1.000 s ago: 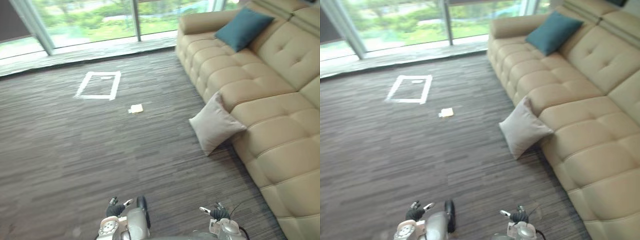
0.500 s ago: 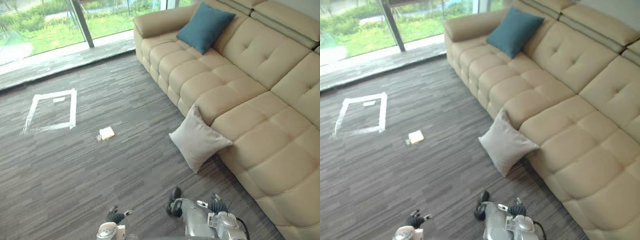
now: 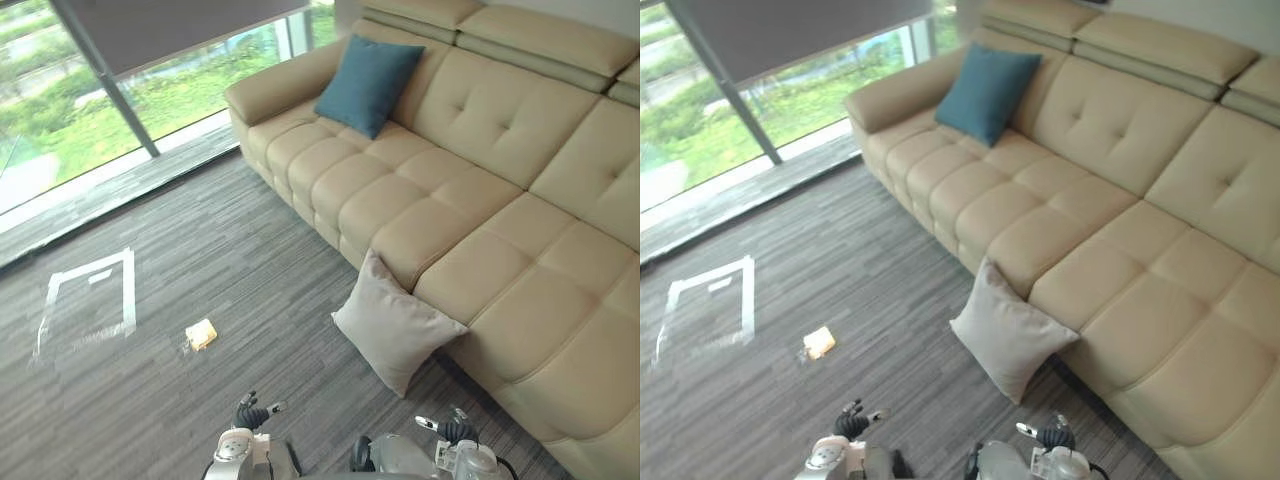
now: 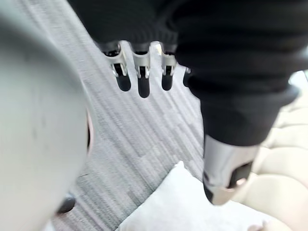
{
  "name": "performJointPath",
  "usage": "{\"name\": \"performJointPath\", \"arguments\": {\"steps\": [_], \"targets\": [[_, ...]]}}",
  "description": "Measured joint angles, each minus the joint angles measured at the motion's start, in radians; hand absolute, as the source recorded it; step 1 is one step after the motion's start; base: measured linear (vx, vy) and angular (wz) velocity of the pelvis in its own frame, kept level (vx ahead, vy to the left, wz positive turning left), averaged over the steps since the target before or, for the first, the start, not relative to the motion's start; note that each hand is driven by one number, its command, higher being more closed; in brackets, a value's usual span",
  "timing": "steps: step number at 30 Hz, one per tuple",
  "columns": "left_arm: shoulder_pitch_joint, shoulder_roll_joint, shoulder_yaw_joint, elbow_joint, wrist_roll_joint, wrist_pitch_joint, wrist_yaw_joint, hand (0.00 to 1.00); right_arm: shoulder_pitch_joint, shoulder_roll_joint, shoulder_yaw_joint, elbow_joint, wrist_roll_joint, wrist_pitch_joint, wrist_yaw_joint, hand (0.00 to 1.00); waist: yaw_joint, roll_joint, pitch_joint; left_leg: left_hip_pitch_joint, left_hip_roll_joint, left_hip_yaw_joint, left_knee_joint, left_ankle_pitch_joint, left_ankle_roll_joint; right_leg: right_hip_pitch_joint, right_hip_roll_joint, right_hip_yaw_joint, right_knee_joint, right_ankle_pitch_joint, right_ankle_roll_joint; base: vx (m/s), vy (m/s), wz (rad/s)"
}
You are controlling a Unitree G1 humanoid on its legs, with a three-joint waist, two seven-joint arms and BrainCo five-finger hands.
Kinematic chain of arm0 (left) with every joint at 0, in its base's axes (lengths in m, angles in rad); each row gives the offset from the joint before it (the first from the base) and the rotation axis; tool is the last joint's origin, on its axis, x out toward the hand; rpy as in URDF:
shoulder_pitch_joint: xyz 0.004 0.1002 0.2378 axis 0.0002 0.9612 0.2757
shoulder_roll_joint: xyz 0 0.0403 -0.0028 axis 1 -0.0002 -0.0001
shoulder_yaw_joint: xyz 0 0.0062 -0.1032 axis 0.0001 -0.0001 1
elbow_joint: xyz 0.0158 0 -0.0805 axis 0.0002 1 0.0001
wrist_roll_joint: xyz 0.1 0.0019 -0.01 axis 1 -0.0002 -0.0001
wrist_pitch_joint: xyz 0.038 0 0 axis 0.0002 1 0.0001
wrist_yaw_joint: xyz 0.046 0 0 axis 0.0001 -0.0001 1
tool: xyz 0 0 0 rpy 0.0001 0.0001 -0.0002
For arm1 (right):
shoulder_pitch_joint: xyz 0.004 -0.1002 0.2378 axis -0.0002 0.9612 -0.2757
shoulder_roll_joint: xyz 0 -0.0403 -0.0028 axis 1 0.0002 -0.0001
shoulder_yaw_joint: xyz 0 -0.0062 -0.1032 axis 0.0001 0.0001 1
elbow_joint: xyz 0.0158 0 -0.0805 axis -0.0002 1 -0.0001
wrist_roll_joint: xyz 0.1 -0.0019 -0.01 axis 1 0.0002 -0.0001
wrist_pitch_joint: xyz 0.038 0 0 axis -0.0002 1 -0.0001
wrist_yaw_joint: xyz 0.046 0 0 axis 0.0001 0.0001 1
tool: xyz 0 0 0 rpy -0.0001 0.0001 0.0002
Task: Pick up cushions and gather them together orderly.
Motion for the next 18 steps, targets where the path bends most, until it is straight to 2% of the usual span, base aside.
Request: {"name": "performJointPath", "arguments": {"steps": [2, 3, 5, 6, 7, 9, 11, 12, 14, 15, 16, 17, 18], "targets": [[0.003, -0.007, 0.009, -0.006, 0.0, 0.0, 0.0, 0.0, 0.012, 0.005, 0.001, -0.007, 0.0, -0.002, -0.001, 0.0, 0.019, -0.001, -0.004, 0.028, 0.007, 0.016, 0.006, 0.104, 0.03, 0.016, 0.008, 0.075, 0.03, -0.03, 0.033, 0.39, 0.266, -1.35], [0.003, 0.005, 0.012, -0.009, 0.0, 0.0, 0.0, 0.0, 0.02, 0.032, 0.0, -0.018, 0.0, -0.001, -0.001, 0.0, 0.023, -0.024, -0.016, 0.039, -0.002, 0.057, 0.031, 0.095, 0.06, 0.016, -0.016, 0.118, 0.057, -0.051, 0.057, 0.41, 0.295, -1.12], [0.001, 0.013, 0.009, -0.008, 0.001, 0.003, 0.0, 0.0, 0.039, 0.067, -0.001, -0.036, -0.001, -0.007, 0.001, 0.0, 0.026, -0.063, -0.034, 0.072, -0.018, 0.123, 0.025, 0.045, 0.077, -0.017, -0.055, 0.127, 0.125, -0.05, 0.081, 0.4, 0.299, -0.97], [0.0, 0.021, 0.008, -0.006, 0.001, 0.004, 0.001, 0.0, 0.038, 0.078, -0.002, -0.036, -0.001, -0.006, 0.003, 0.0, 0.032, -0.077, -0.037, 0.111, -0.026, 0.168, 0.007, 0.022, 0.086, -0.069, -0.085, 0.112, 0.238, -0.038, 0.11, 0.3, 0.242, -0.94], [-0.001, 0.026, 0.006, 0.0, 0.001, 0.006, 0.001, 0.0, 0.037, 0.086, -0.002, -0.044, -0.002, -0.007, 0.006, 0.0, 0.026, -0.078, -0.033, 0.157, -0.036, 0.196, -0.015, 0.01, 0.095, -0.108, -0.122, 0.074, 0.341, -0.018, 0.138, 0.28, 0.231, -0.82], [0.0, 0.034, 0.003, 0.029, 0.001, 0.009, 0.001, 0.0, 0.031, 0.08, 0.002, -0.041, -0.002, -0.011, 0.013, 0.0, 0.017, -0.073, -0.033, 0.257, -0.042, 0.239, -0.076, 0.006, 0.102, -0.13, -0.197, -0.061, 0.453, -0.035, 0.117, 0.26, 0.208, -0.52], [0.003, 0.042, -0.004, 0.049, 0.001, 0.011, 0.001, 0.0, 0.022, 0.068, 0.011, -0.029, -0.005, -0.015, 0.019, 0.0, 0.014, -0.06, -0.038, 0.318, -0.029, 0.27, -0.131, 0.006, 0.102, -0.138, -0.238, -0.189, 0.449, -0.055, 0.087, 0.26, 0.14, -0.45], [0.004, 0.047, -0.006, 0.06, 0.001, 0.011, 0.001, 0.0, 0.008, 0.062, 0.013, -0.021, -0.02, -0.013, 0.019, 0.0, 0.013, -0.054, -0.038, 0.334, -0.017, 0.288, -0.151, 0.006, 0.102, -0.166, -0.249, -0.255, 0.417, -0.057, 0.086, 0.23, 0.036, -0.4], [0.003, 0.058, -0.012, 0.074, 0.0, 0.013, 0.001, 0.0, -0.016, 0.048, 0.02, -0.003, -0.026, -0.013, 0.019, 0.0, 0.013, -0.045, -0.032, 0.337, 0.004, 0.315, -0.153, 0.006, 0.101, -0.218, -0.246, -0.351, 0.334, -0.048, 0.074, 0.24, -0.048, -0.54], [0.003, 0.065, -0.013, 0.085, 0.001, 0.015, 0.001, 0.0, -0.028, 0.04, 0.032, 0.013, -0.034, -0.012, 0.019, 0.0, 0.014, -0.046, -0.032, 0.35, 0.003, 0.335, -0.153, 0.006, 0.101, -0.224, -0.221, -0.385, 0.2, 0.025, 0.018, 0.25, -0.073, -0.71], [0.007, 0.073, -0.013, 0.087, 0.0, 0.015, 0.0, 0.0, -0.024, 0.04, 0.035, 0.017, -0.04, -0.011, 0.019, 0.0, 0.015, -0.058, -0.037, 0.361, -0.011, 0.344, -0.152, 0.004, 0.097, -0.218, -0.214, -0.388, 0.118, 0.124, -0.027, 0.29, -0.107, -0.74], [0.003, 0.062, -0.012, 0.107, 0.0, 0.018, 0.002, 0.0, -0.026, 0.029, 0.027, 0.019, -0.038, -0.013, 0.021, 0.0, 0.015, -0.035, -0.032, 0.389, -0.008, 0.341, -0.144, -0.015, 0.069, -0.191, -0.2, -0.397, 0.093, 0.118, -0.065, 0.31, -0.102, -0.57], [0.002, 0.041, -0.018, 0.106, 0.003, 0.016, -0.001, 0.0, -0.027, 0.006, 0.026, 0.019, -0.039, -0.013, 0.019, 0.0, 0.008, 0.0, -0.034, 0.378, 0.014, 0.329, -0.113, -0.02, 0.06, -0.168, -0.174, -0.395, 0.056, 0.119, -0.066, 0.3, -0.106, -0.4]]}}
